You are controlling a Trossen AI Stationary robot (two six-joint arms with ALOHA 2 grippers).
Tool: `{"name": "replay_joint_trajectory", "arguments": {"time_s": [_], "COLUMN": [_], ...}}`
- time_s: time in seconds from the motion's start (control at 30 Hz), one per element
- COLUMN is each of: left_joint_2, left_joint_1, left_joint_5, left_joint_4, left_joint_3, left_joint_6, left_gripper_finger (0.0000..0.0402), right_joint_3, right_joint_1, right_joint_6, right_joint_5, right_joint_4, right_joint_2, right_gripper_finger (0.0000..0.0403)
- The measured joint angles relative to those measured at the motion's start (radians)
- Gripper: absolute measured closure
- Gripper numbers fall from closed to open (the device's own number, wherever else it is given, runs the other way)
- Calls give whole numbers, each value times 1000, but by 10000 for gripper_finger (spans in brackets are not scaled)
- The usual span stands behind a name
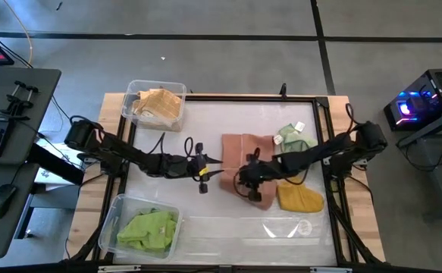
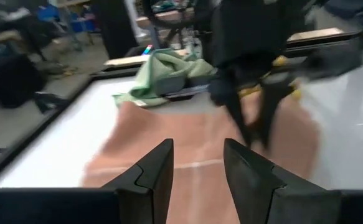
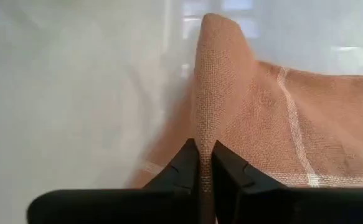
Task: Sort towels by color in basket
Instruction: Fold the brown towel
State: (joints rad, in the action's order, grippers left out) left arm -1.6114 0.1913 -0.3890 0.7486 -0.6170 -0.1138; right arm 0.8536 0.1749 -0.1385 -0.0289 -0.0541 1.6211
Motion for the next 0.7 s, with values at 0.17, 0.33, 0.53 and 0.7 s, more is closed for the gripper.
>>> {"name": "replay_joint_trajectory", "arguments": {"time_s": [0.17,0.33,0.53,0.7], "left_joint_2": [23,23,23,32], "left_joint_1": [8,8,8,15], "left_joint_5": [-25,-32,-201,-304], "left_joint_4": [-36,-74,-151,-242], "left_joint_3": [0,0,0,0], "left_joint_6": [-38,-34,-57,-56], "left_gripper_finger": [276,276,276,276], "right_joint_3": [154,228,236,236], "right_joint_1": [-8,-72,-203,-290], "right_joint_6": [-1,54,90,126], "right_joint_5": [275,523,486,546], "right_joint_4": [-146,-191,-191,-147], "right_joint_2": [0,0,23,111], "right_gripper_finger": [382,393,387,393]}}
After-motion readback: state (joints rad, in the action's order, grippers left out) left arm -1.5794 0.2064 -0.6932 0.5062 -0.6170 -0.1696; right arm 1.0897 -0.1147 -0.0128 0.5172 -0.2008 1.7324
